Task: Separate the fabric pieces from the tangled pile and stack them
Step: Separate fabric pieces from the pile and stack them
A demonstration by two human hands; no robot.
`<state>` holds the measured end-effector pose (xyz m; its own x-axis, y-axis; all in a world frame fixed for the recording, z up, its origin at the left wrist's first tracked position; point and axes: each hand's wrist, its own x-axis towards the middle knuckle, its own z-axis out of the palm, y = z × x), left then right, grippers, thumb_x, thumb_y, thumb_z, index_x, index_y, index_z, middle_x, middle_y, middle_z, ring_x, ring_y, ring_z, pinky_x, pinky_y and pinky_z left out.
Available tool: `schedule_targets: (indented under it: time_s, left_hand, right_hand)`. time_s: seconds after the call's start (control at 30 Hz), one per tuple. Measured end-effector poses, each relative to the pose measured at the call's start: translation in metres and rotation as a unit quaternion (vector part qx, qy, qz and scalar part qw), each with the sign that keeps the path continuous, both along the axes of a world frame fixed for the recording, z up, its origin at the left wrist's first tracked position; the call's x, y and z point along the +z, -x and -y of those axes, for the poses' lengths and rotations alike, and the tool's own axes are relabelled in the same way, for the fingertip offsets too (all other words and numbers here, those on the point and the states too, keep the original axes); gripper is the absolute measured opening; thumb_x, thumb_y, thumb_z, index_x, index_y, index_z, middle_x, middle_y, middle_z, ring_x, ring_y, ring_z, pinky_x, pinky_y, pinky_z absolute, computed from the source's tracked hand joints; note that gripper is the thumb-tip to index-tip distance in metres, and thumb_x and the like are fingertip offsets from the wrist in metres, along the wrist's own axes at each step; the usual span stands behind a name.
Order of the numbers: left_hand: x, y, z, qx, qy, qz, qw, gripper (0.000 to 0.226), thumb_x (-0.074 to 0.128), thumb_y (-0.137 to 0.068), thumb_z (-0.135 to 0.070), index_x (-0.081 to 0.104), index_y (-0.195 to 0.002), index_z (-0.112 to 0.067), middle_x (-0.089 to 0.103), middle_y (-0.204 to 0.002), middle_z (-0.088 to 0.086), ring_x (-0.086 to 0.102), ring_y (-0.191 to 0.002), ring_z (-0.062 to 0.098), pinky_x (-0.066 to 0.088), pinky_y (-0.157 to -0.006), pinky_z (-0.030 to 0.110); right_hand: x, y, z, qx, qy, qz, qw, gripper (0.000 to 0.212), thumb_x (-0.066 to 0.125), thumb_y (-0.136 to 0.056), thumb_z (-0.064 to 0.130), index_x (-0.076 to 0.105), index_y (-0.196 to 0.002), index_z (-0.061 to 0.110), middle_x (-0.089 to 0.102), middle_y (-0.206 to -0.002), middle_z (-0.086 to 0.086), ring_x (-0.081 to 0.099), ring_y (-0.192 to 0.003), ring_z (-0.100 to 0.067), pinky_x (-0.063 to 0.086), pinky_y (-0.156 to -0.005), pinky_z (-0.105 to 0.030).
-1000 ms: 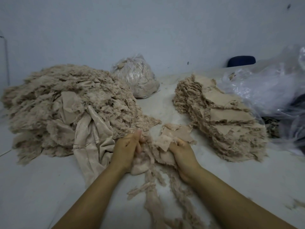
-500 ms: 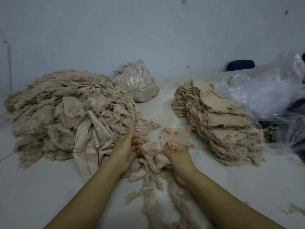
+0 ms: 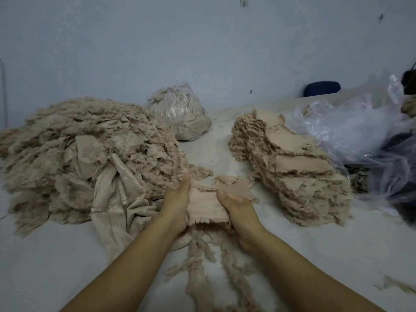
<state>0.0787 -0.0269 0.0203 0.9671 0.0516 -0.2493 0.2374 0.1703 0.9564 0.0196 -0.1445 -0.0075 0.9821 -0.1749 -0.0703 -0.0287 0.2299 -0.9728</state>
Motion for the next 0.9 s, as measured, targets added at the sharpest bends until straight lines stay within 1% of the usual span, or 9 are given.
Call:
schedule_targets:
  time_s: [0.13,0.2,0.3,0.4,0.5,0.6,0.67,0.77,0.9]
  left_hand:
    - [0.003,0.002,-0.008,-0.095,0.032,-0.017,0.995,0.064,0.056,-0.072,-0.068,0.07,-0.092,-0.008,0.074,-0.086,0.014,0.071,-0.078,0.03,0.057,-0.072,0.038]
    - [0.001,0.006,-0.01,-0.186,-0.005,0.008,0.983,0.06,0.072,-0.062,-0.054,0.069,-0.099,-0.006,0.073,-0.092,0.014,0.071,-0.084,0.027,0.056,-0.077,0.034]
    - [-0.004,0.002,-0.011,-0.161,-0.084,0.059,0.982,0.025,0.076,-0.076,-0.02,0.066,-0.091,-0.002,0.072,-0.088,0.014,0.068,-0.077,0.022,0.054,-0.069,0.028]
    - [-0.004,-0.013,-0.008,-0.111,-0.179,0.115,0.971,0.022,0.06,-0.092,-0.021,0.066,-0.1,-0.002,0.068,-0.098,0.013,0.063,-0.09,0.024,0.05,-0.079,0.031]
    - [0.003,-0.029,0.004,-0.123,-0.226,0.197,0.946,0.017,0.055,-0.095,-0.02,0.066,-0.09,-0.009,0.064,-0.084,0.004,0.057,-0.081,0.017,0.046,-0.068,0.026]
    - [0.013,-0.051,0.025,-0.157,-0.255,0.275,0.913,0.019,0.057,-0.094,-0.019,0.065,-0.078,-0.013,0.062,-0.072,-0.002,0.055,-0.075,0.016,0.043,-0.063,0.025]
    - [0.018,-0.072,0.042,-0.155,-0.294,0.302,0.894,0.016,0.058,-0.093,-0.027,0.066,-0.089,-0.013,0.066,-0.086,0.002,0.06,-0.084,0.021,0.048,-0.074,0.031]
    - [0.019,-0.102,0.058,-0.149,-0.28,0.209,0.925,0.038,0.059,-0.091,-0.038,0.051,-0.121,-0.016,0.065,-0.105,0.008,0.062,-0.077,0.024,0.052,-0.077,0.038]
    - [-0.007,-0.115,0.052,-0.217,-0.331,0.124,0.91,0.041,0.065,-0.089,-0.025,0.046,-0.122,-0.01,0.059,-0.085,0.006,0.055,-0.065,0.018,0.048,-0.065,0.027]
  right_hand:
    - [-0.001,-0.002,0.006,-0.011,0.005,0.004,1.0,0.057,0.054,-0.096,0.032,0.062,-0.041,0.021,0.052,-0.039,0.007,0.044,-0.032,-0.003,0.032,-0.034,-0.014]
    - [-0.001,-0.004,0.007,-0.026,-0.002,-0.001,1.0,0.046,0.057,-0.095,0.034,0.069,-0.055,0.016,0.058,-0.048,0.001,0.05,-0.039,-0.01,0.038,-0.042,-0.015]
    - [-0.007,-0.009,0.009,-0.061,0.019,-0.014,0.998,0.04,0.062,-0.091,0.035,0.061,-0.061,0.009,0.059,-0.059,-0.006,0.053,-0.054,-0.017,0.04,-0.053,-0.024]
    - [-0.013,-0.012,0.013,-0.107,0.104,-0.001,0.989,0.032,0.066,-0.089,0.03,0.051,-0.068,0.011,0.051,-0.066,-0.005,0.047,-0.066,-0.021,0.039,-0.063,-0.032]
    - [-0.013,-0.013,0.02,-0.154,0.153,0.046,0.975,0.008,0.06,-0.092,0.023,0.062,-0.085,0.021,0.067,-0.083,0.002,0.062,-0.082,-0.02,0.048,-0.075,-0.034]
    - [-0.01,-0.014,0.029,-0.193,0.186,0.087,0.959,0.015,0.053,-0.096,0.022,0.067,-0.096,0.027,0.07,-0.091,0.0,0.063,-0.082,-0.018,0.048,-0.073,-0.034]
    - [-0.011,-0.016,0.035,-0.212,0.196,0.087,0.954,0.019,0.052,-0.097,0.019,0.07,-0.101,0.024,0.07,-0.09,0.002,0.062,-0.078,-0.014,0.049,-0.072,-0.032]
    - [-0.014,-0.019,0.043,-0.175,0.203,0.04,0.963,0.025,0.051,-0.097,0.013,0.066,-0.117,0.017,0.068,-0.087,-0.001,0.062,-0.07,-0.014,0.053,-0.071,-0.033]
    - [-0.019,-0.022,0.056,-0.142,0.37,-0.04,0.917,0.04,0.054,-0.095,0.022,0.052,-0.135,0.02,0.048,-0.133,-0.005,0.056,-0.113,-0.02,0.041,-0.103,-0.029]
